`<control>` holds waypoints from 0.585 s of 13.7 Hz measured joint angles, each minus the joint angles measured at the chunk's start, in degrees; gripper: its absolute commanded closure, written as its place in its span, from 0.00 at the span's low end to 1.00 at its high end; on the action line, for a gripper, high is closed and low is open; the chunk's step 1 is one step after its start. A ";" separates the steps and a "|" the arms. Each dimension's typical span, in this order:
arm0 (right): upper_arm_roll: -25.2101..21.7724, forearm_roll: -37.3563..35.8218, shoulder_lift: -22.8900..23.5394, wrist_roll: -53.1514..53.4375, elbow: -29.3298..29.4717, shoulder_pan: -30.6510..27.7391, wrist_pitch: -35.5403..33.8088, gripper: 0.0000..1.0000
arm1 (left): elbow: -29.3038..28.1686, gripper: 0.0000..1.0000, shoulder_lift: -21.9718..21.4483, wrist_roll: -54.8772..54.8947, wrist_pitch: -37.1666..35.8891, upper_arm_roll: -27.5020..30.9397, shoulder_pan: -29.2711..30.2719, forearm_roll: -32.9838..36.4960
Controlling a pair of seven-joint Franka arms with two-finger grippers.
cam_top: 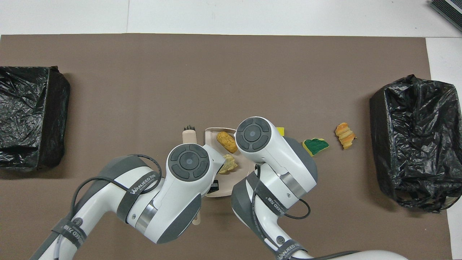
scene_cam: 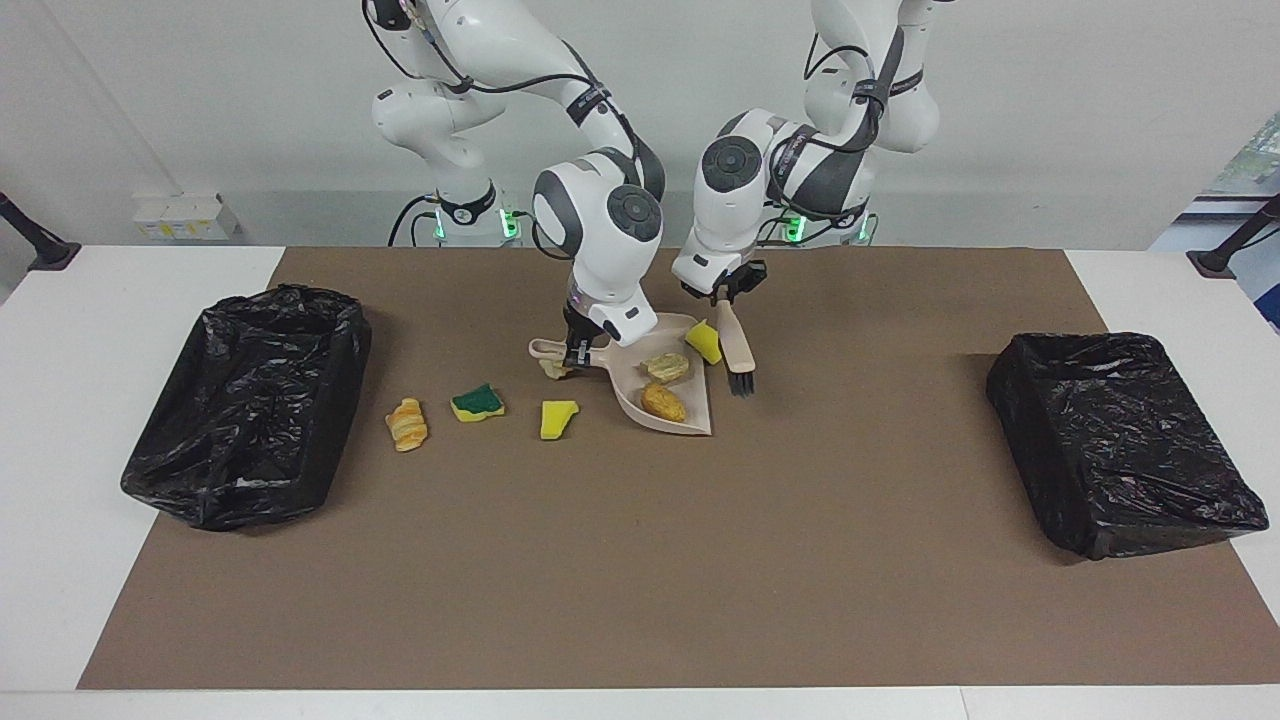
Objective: Sweep and dump trash in bin
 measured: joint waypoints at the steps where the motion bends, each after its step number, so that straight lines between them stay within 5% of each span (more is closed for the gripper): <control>1: 0.00 0.79 -0.09 -0.45 -0.24 -0.03 0.08 1.00 | -0.10 1.00 0.01 -0.63 -0.52 -0.01 0.13 -0.09; 5: -0.04 2.63 -0.74 -6.16 -0.66 -0.89 -3.91 1.00 | -2.23 1.00 -0.86 0.32 -8.88 0.06 4.11 -1.42; 8: -0.05 3.54 -0.92 -11.45 -0.90 -1.68 -0.46 1.00 | -6.88 1.00 -2.79 13.20 -9.48 0.18 9.55 -5.17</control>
